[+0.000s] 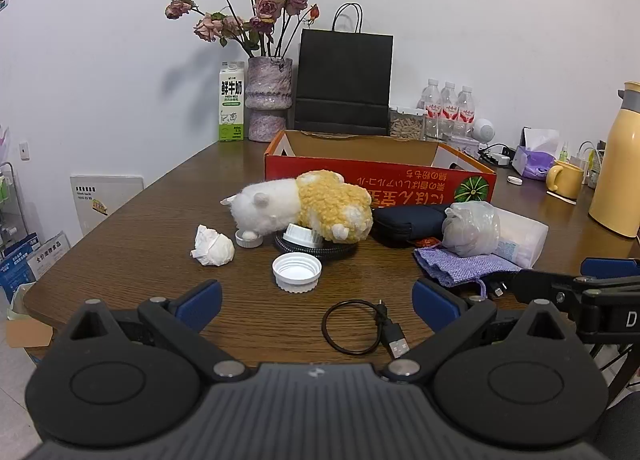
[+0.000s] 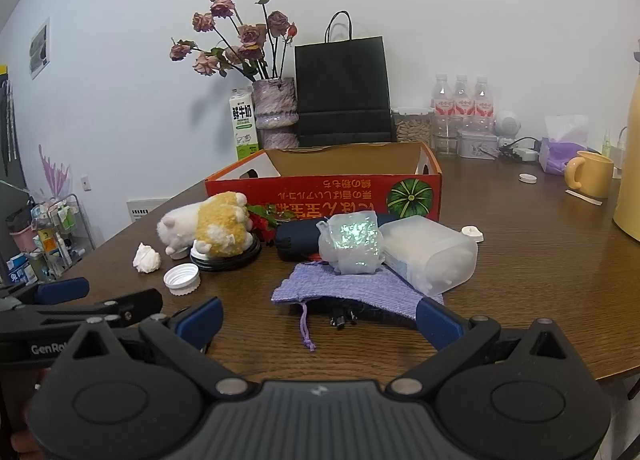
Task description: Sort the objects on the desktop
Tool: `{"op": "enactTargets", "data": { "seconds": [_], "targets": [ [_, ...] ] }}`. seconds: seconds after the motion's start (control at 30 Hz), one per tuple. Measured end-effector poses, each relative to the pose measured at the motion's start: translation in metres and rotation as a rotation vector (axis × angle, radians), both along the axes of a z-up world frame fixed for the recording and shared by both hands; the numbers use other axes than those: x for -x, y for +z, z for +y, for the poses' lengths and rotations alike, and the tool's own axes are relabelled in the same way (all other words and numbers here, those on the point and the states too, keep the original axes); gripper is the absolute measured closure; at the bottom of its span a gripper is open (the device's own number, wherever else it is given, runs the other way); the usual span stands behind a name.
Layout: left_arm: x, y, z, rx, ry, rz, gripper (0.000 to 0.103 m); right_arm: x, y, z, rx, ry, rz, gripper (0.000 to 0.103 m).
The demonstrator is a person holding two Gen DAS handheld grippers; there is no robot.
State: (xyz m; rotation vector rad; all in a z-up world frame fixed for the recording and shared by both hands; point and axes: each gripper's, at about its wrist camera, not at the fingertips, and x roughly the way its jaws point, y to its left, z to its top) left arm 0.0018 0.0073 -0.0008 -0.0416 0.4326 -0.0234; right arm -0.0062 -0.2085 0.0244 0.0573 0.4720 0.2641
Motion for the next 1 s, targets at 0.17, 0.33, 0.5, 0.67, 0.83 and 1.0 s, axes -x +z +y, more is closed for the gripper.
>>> {"op": "enactTargets", "data": {
  "seconds": [0.17, 0.33, 0.5, 0.67, 0.83, 1.0],
  "targets": [
    [-0.0019, -0.0016, -0.0001, 0.003, 0.0, 0.008, 0.0, -0.0001, -0.0015, 0.0009, 0.002, 0.003, 0.0, 0.0],
    [-0.0016, -0.001, 0.0, 0.003, -0.001, 0.007, 0.0, 0.0001, -0.0017, 0.0009, 0.002, 0.003, -0.001, 0.0],
    [-0.0016, -0.0004, -0.001, 0.0, -0.002, 0.003, 0.0, -0.0002, -0.0014, 0.0, 0.001, 0.003, 0.0, 0.0],
    [-0.0018, 0.0002, -0.0015, 0.0, -0.003, 0.003, 0.0, -0.0001, -0.0009, -0.0002, 0.002, 0.003, -0.001, 0.0],
    [-0.0023, 0.0012, -0.0018, -0.001, -0.004, 0.002, 0.0, -0.0001, 0.0005, -0.0011, 0.002, 0.002, -0.001, 0.0],
    [-0.0025, 0.0017, -0.0017, 0.0, -0.001, 0.002, 0.0, 0.0002, 0.0015, -0.0019, 0.002, 0.003, -0.002, 0.0]
  ]
}}
